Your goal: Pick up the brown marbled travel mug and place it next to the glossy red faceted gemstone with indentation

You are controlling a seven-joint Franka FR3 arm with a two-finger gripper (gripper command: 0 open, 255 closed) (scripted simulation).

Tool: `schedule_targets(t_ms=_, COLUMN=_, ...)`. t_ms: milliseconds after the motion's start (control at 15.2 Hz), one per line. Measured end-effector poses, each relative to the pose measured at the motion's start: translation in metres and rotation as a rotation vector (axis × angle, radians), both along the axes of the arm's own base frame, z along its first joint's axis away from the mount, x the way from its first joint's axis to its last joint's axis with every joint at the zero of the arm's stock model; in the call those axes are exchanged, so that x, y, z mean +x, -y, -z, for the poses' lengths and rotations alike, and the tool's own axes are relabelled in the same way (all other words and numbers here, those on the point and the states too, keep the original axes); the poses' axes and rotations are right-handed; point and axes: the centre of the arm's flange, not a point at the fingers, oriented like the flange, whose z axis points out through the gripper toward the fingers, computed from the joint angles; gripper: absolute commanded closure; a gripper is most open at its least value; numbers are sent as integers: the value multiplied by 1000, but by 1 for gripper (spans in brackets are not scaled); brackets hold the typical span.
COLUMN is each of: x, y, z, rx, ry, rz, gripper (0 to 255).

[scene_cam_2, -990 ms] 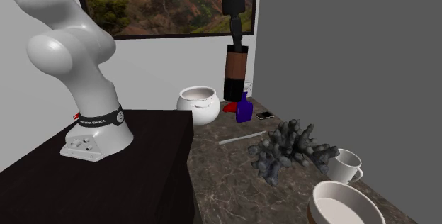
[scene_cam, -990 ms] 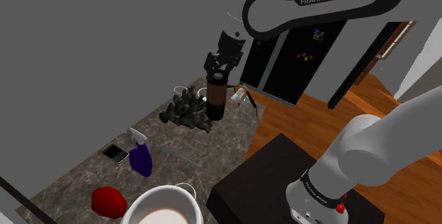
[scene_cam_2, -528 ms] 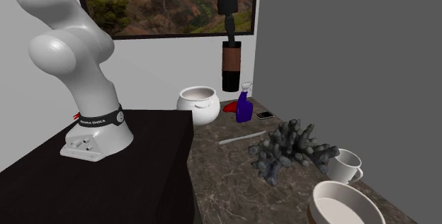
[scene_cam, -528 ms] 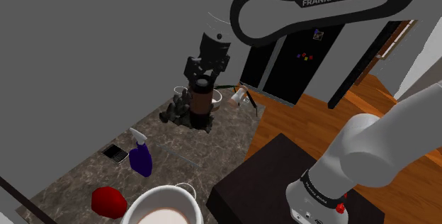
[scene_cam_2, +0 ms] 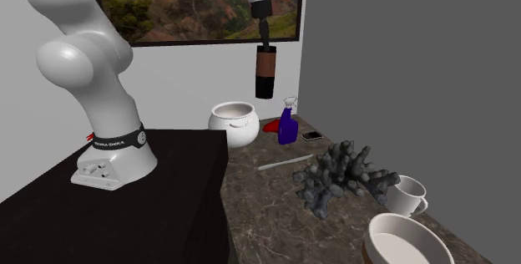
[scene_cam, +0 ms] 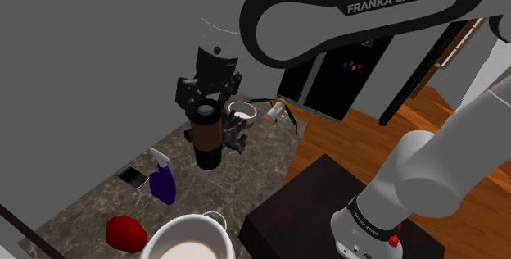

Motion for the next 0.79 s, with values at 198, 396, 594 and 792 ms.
schedule_targets(t_ms=198, x=-6, y=-44, z=-3, rx=1, ry=0, rz=0, gripper=255)
schedule_targets(t_ms=396, x=-13, y=-84, z=-2, rx=1, ry=0, rz=-1, gripper=255)
schedule_targets(t_ms=594, x=-23, y=-117, z=-1, rx=1, ry=0, rz=-1, gripper=255)
schedule_targets(t_ms=792, x=-30, y=-159, z=0, rx=1, ry=-1, rz=-1, gripper=255)
